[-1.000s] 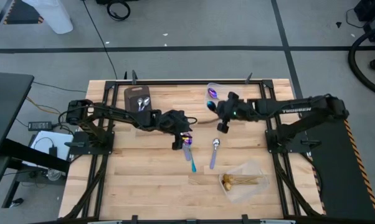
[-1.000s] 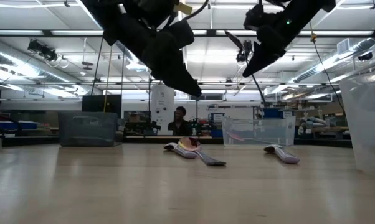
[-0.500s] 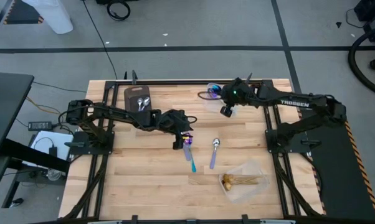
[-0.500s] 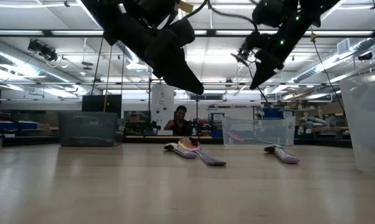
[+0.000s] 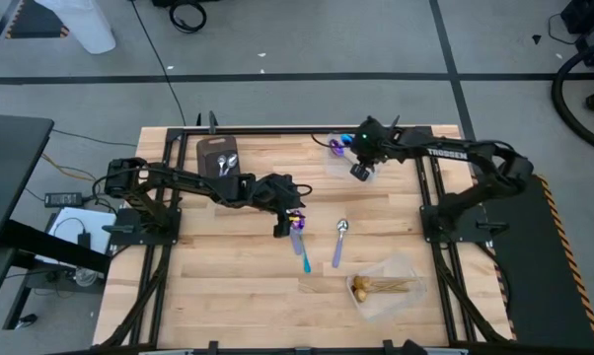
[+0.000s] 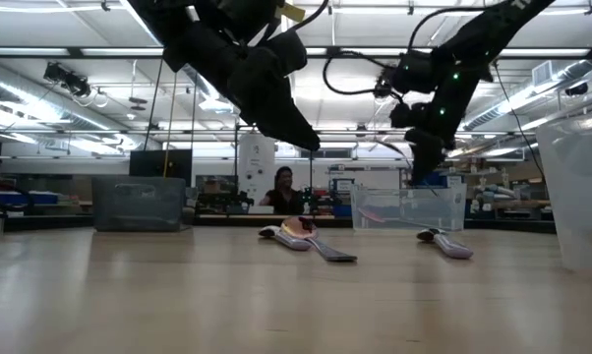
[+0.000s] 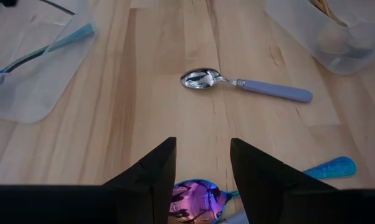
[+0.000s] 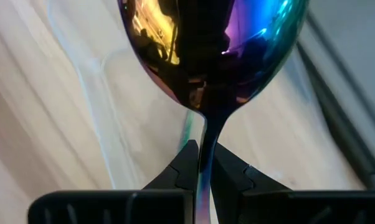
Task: Sort silverware by color (type)
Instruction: Put the blue spoon into the top transparent bin
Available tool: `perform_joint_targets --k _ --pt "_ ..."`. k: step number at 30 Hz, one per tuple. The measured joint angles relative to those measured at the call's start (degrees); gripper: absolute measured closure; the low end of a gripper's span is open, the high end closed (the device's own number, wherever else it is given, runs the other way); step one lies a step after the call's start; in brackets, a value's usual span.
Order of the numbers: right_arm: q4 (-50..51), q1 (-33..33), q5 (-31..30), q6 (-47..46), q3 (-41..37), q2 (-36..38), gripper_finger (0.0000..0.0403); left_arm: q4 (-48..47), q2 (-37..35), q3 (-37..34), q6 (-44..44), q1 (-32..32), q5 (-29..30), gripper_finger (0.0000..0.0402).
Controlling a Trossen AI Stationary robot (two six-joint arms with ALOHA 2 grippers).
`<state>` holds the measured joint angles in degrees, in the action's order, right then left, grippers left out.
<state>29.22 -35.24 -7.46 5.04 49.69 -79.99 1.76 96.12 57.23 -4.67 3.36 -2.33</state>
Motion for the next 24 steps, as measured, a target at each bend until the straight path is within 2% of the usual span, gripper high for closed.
perform_joint_targets --k 9,15,24 --pt "-0.45 -2.66 2.53 -2.47 0.0 -6.64 0.0364 0.04 0.0 0.0 1.38 -0.04 0.02 0.0242" --pt "-1.04 -3.78 2.66 -2.4 0.0 -9.71 0.0331 -0.02 0.0 0.0 1.38 -0.04 0.02 0.0242" --pt "0.08 -3.96 2.64 -1.97 0.63 -6.94 0.0291 -0.28 0.02 0.0 1.07 -0.04 0.02 0.0242"
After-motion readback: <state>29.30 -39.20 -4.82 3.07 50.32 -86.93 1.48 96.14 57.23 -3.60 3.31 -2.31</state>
